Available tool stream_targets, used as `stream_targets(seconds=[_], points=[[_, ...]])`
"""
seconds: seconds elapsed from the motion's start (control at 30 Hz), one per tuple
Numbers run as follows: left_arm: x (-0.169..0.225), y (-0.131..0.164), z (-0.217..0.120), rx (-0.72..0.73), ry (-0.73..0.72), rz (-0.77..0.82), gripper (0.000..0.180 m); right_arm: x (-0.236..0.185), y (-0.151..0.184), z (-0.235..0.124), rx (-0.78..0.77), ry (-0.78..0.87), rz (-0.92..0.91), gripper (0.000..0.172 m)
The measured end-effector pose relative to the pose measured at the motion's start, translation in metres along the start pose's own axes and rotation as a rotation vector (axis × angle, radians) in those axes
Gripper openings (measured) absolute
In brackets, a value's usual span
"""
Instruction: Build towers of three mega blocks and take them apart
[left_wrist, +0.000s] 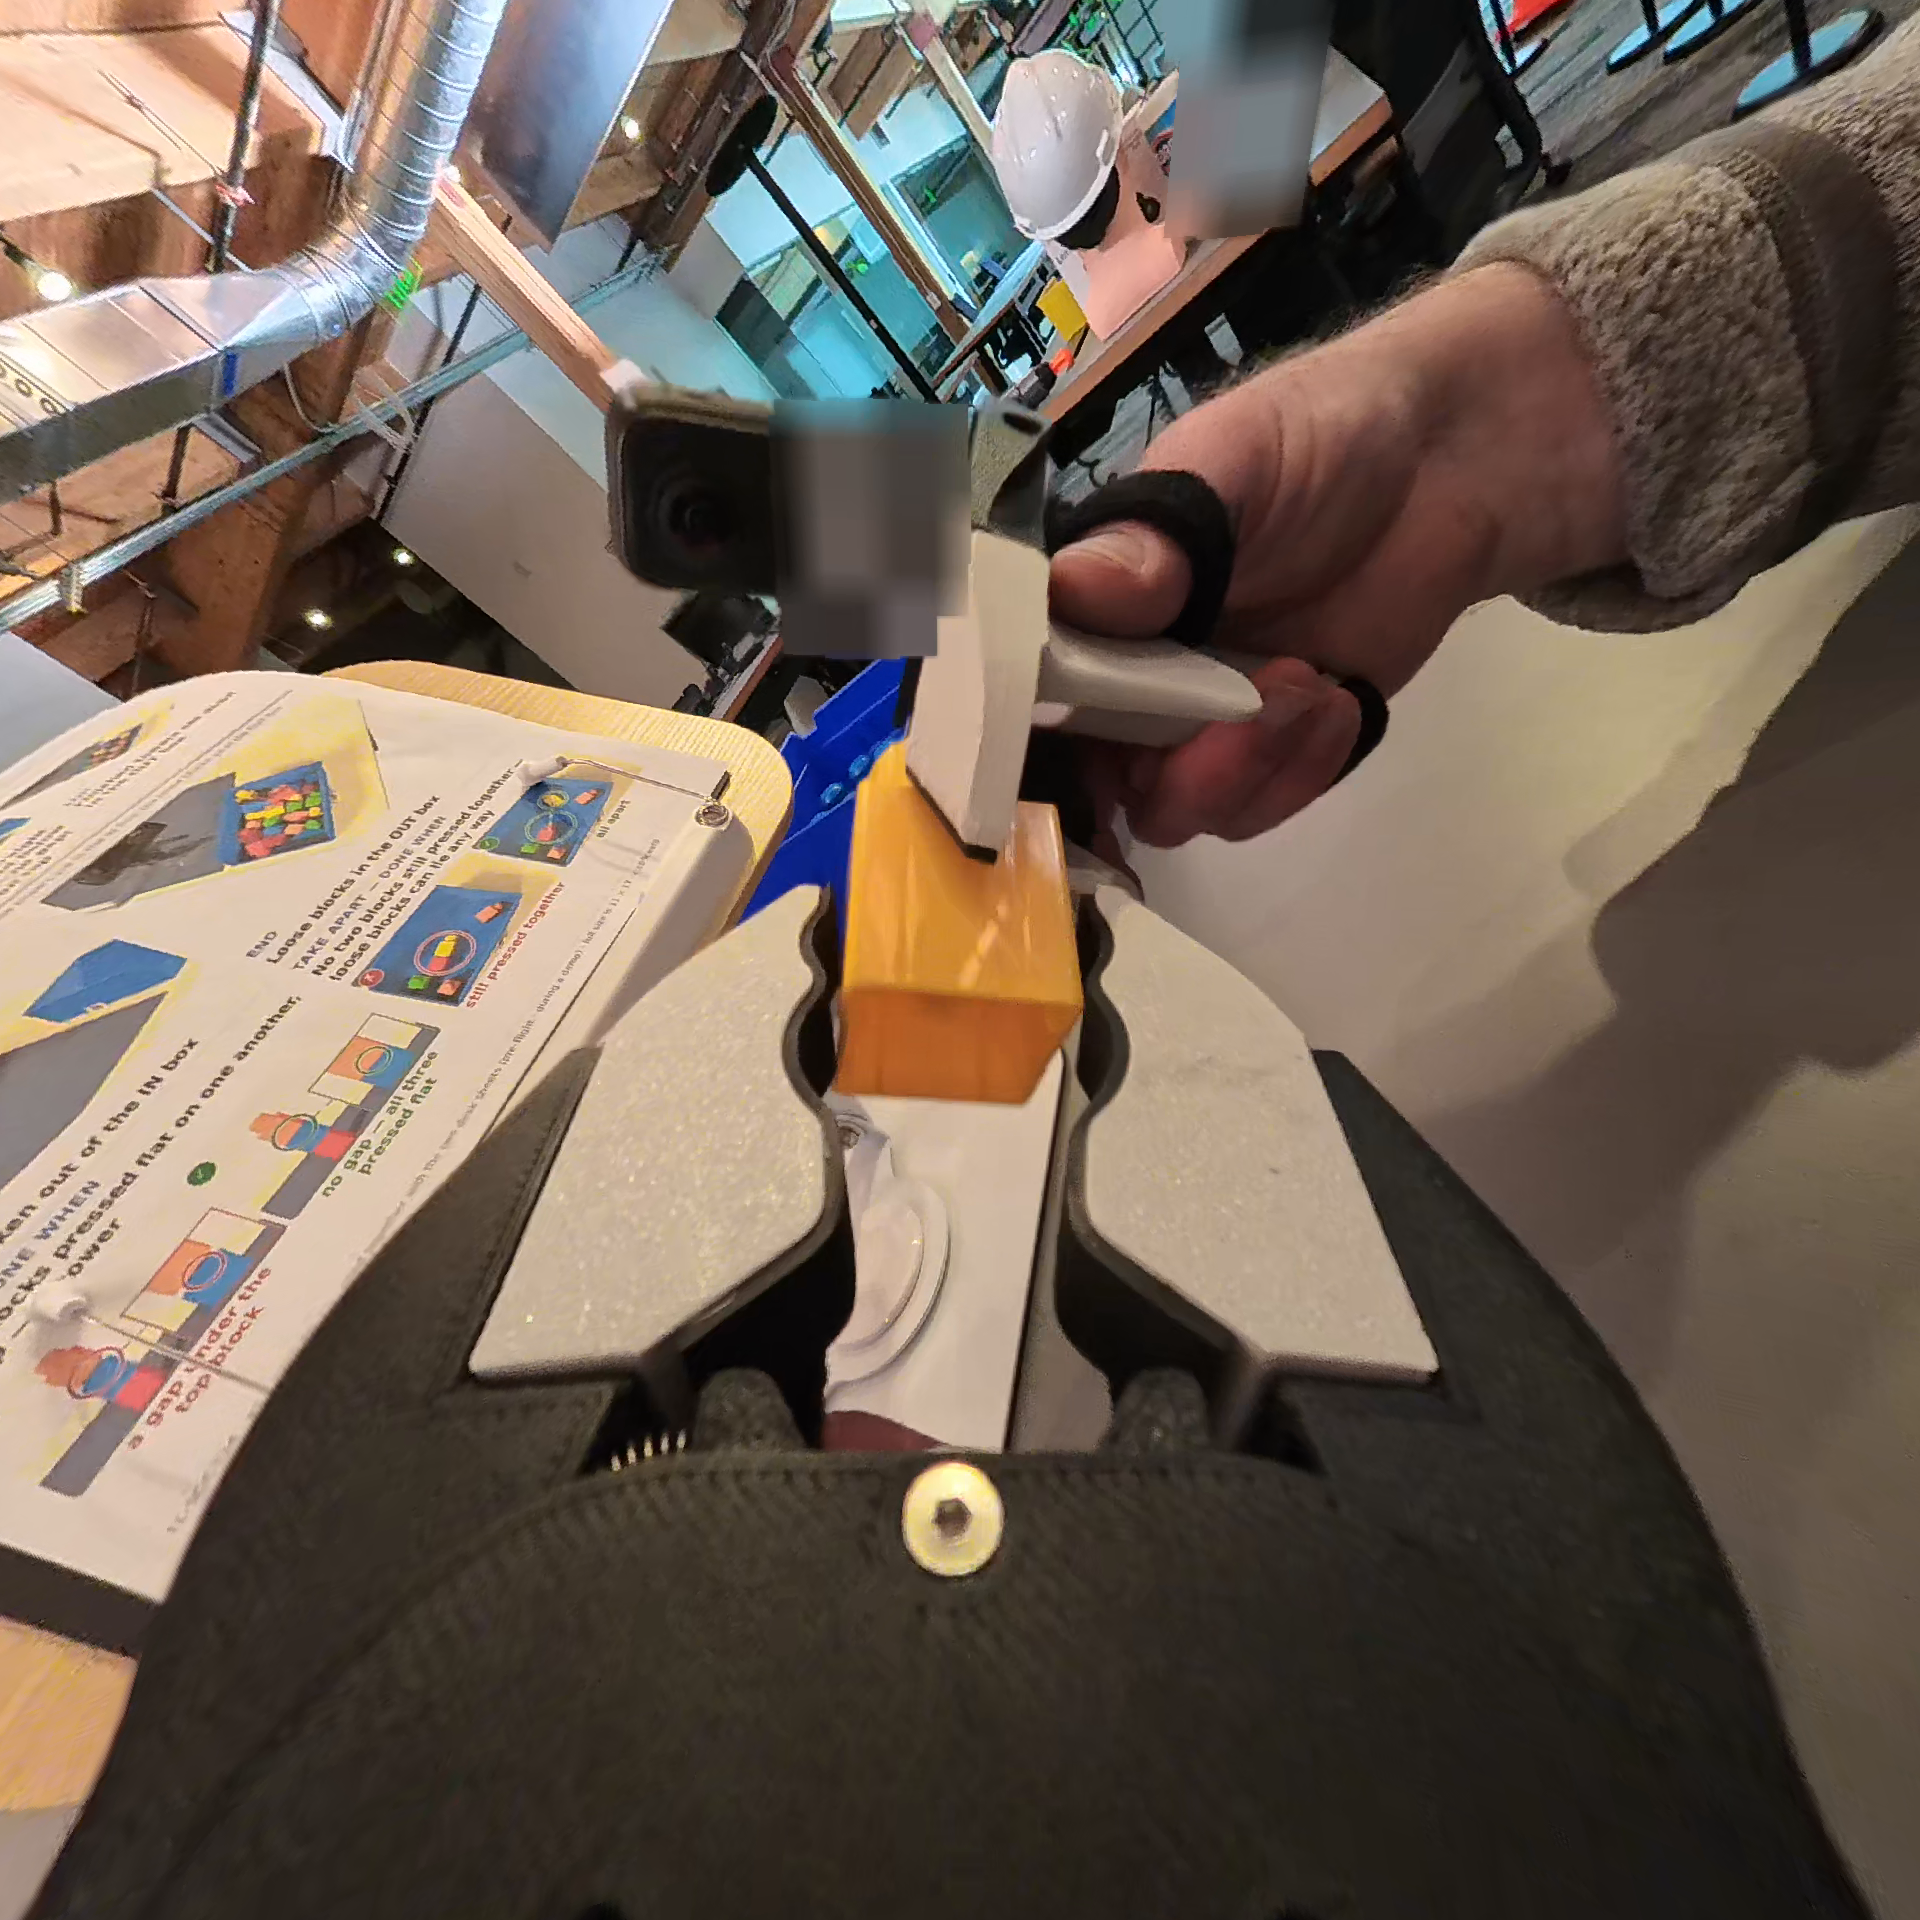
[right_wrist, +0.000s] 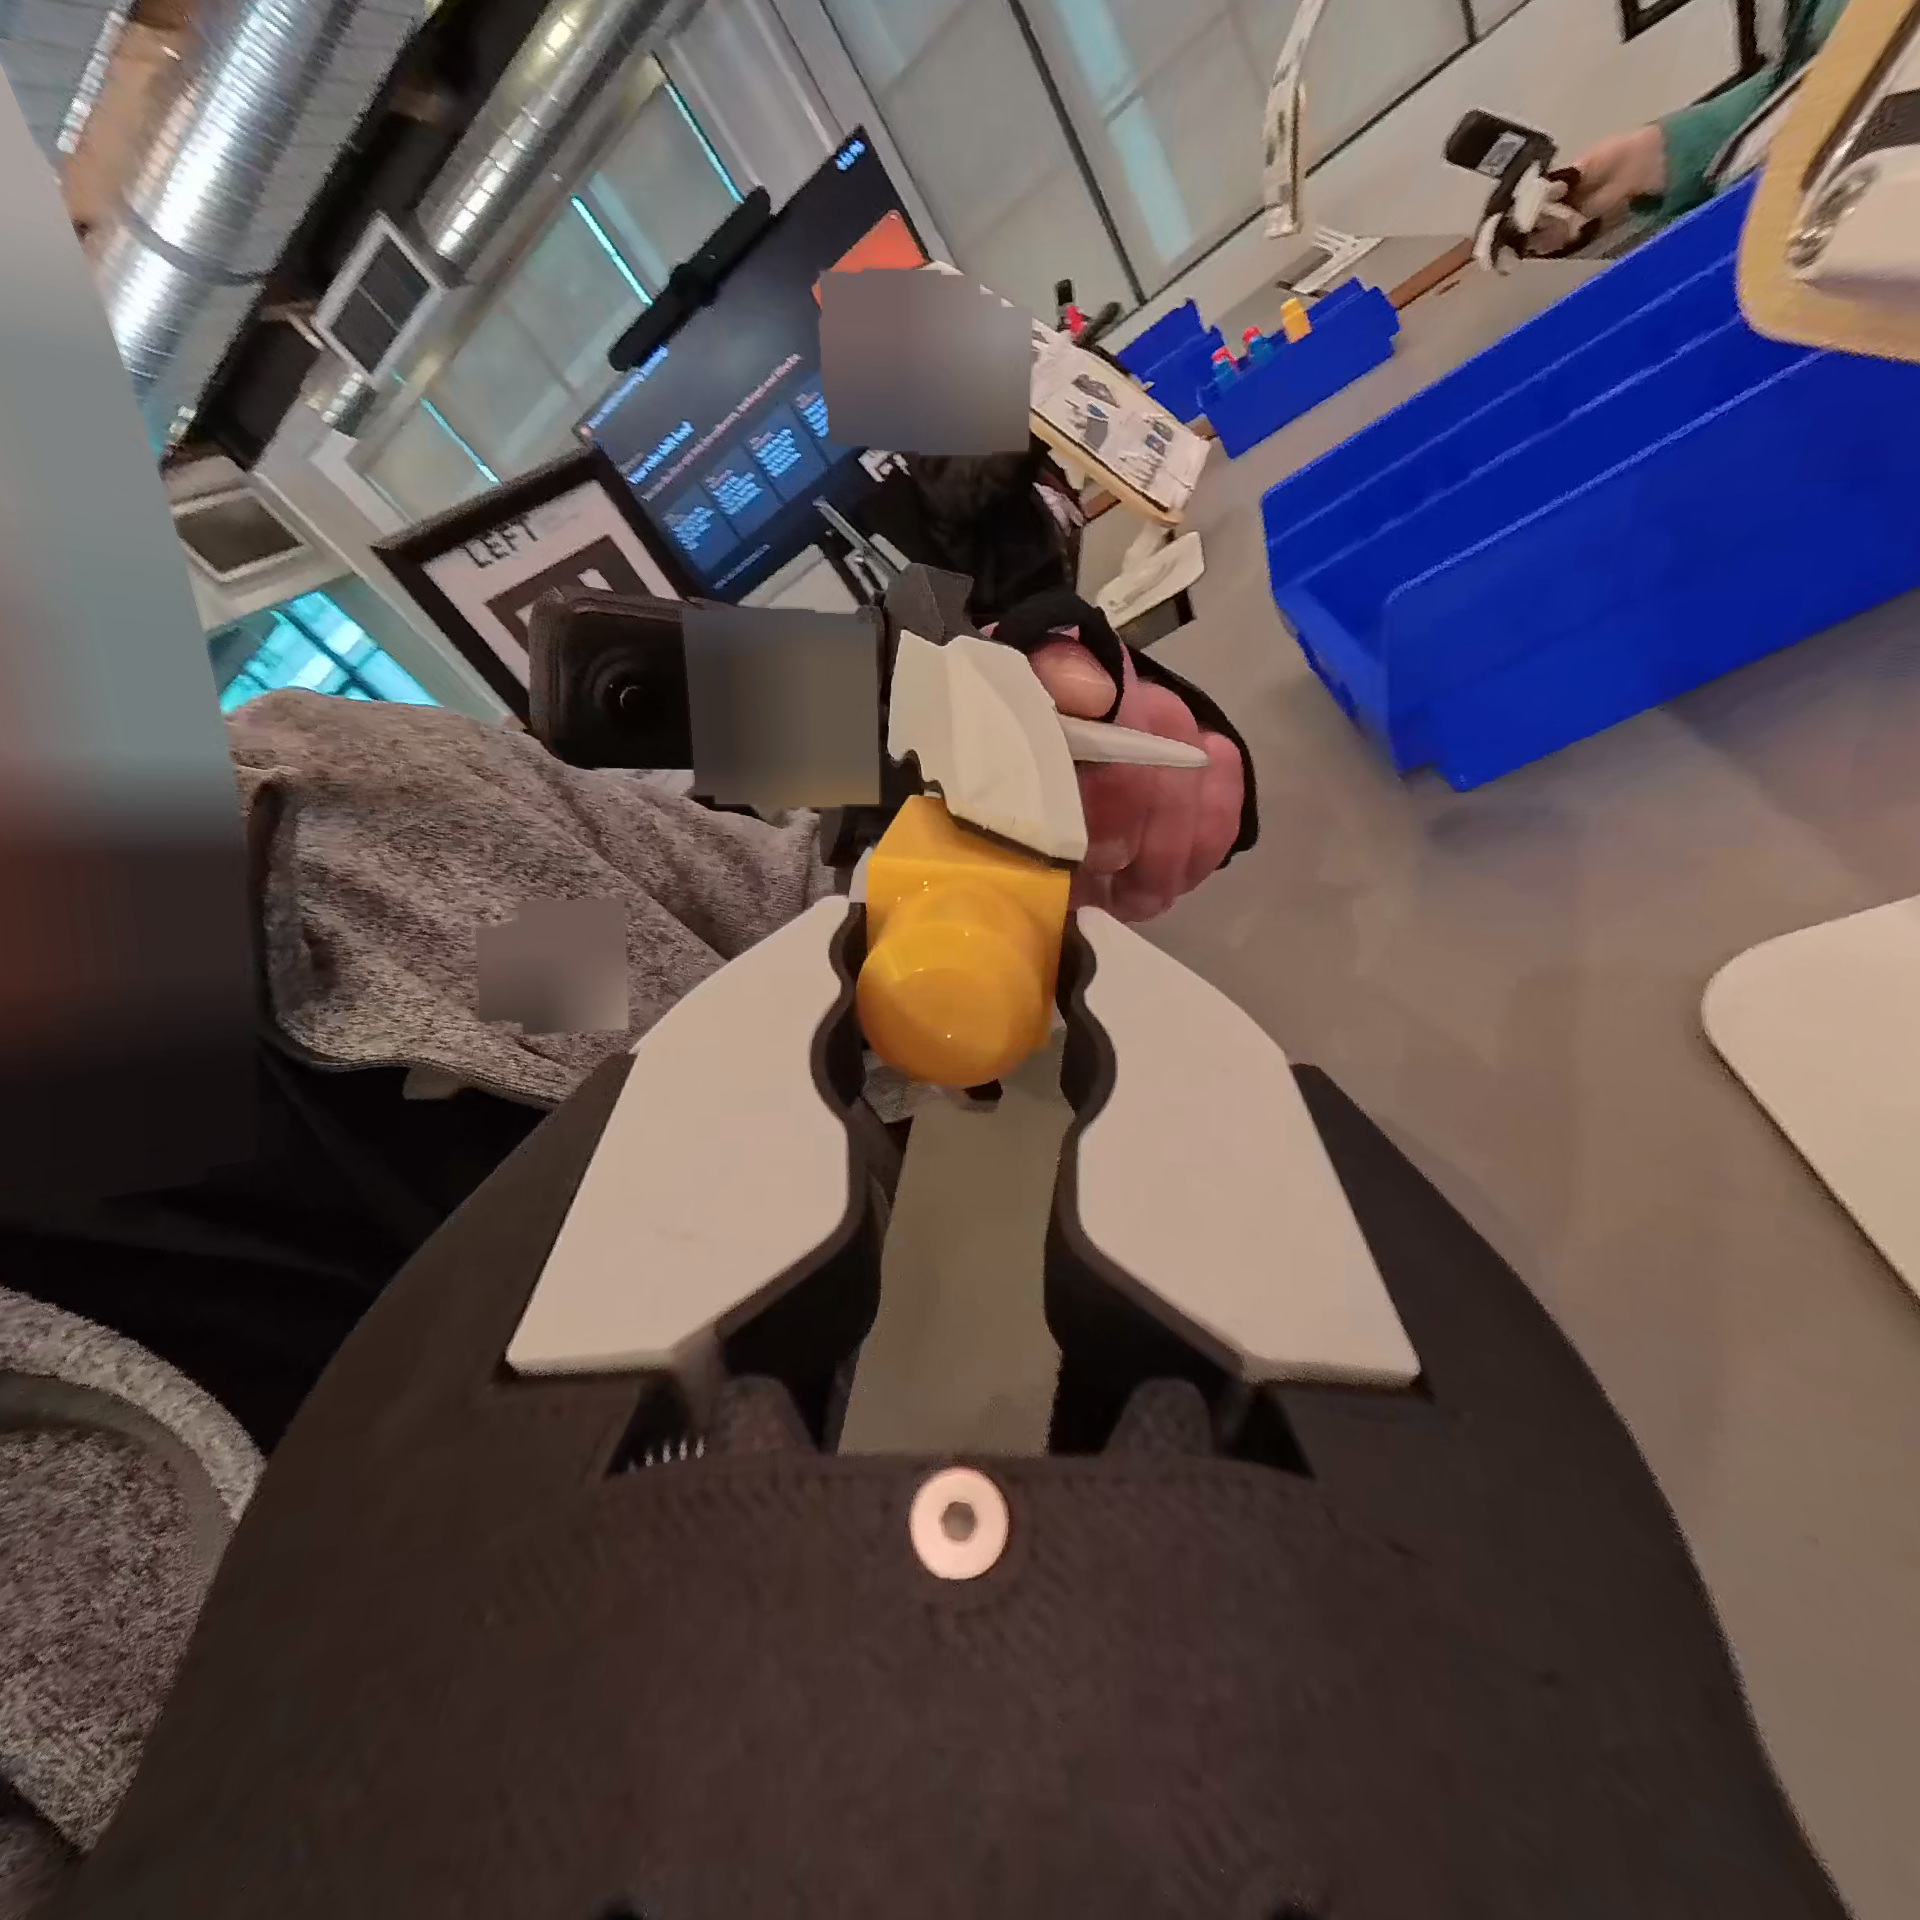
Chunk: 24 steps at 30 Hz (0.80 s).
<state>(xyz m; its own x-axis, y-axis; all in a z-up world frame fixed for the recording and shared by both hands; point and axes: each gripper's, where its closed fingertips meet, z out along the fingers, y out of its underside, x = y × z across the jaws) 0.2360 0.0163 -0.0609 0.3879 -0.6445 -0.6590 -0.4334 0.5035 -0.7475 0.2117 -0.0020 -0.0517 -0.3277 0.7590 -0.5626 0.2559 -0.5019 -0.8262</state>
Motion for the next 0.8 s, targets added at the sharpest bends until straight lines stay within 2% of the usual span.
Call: stream_targets(seconds=[0.13,0.17,0.3,0.37,0.47,0.6,0.8], points=[[-0.01,0.004,-0.004,0.028,-0.016,-0.093,0.043,0.005,-0.013,-0.034,0.03,0.127,-0.036,0.035],[-0.012,0.008,-0.004,0.022,-0.015,-0.112,0.036,0.008,-0.017,-0.052,0.035,0.185,-0.047,0.035],[-0.006,0.025,0.0,-0.027,0.038,-0.161,0.0,0.037,-0.041,-0.154,0.035,0.565,-0.086,0.036],[0.0,0.031,0.006,-0.061,0.065,-0.174,0.0,0.053,-0.048,-0.214,0.0,0.761,-0.079,0.036],[0.007,0.039,0.012,-0.098,0.092,-0.17,0.0,0.081,-0.041,-0.298,-0.15,1.058,-0.035,0.036],[0.013,0.049,0.016,-0.135,0.12,-0.175,0.0,0.11,-0.019,-0.361,-0.304,1.184,0.117,0.035],[0.016,0.055,0.018,-0.152,0.136,-0.177,0.0,0.142,0.018,-0.388,-0.471,1.197,0.283,0.036]])
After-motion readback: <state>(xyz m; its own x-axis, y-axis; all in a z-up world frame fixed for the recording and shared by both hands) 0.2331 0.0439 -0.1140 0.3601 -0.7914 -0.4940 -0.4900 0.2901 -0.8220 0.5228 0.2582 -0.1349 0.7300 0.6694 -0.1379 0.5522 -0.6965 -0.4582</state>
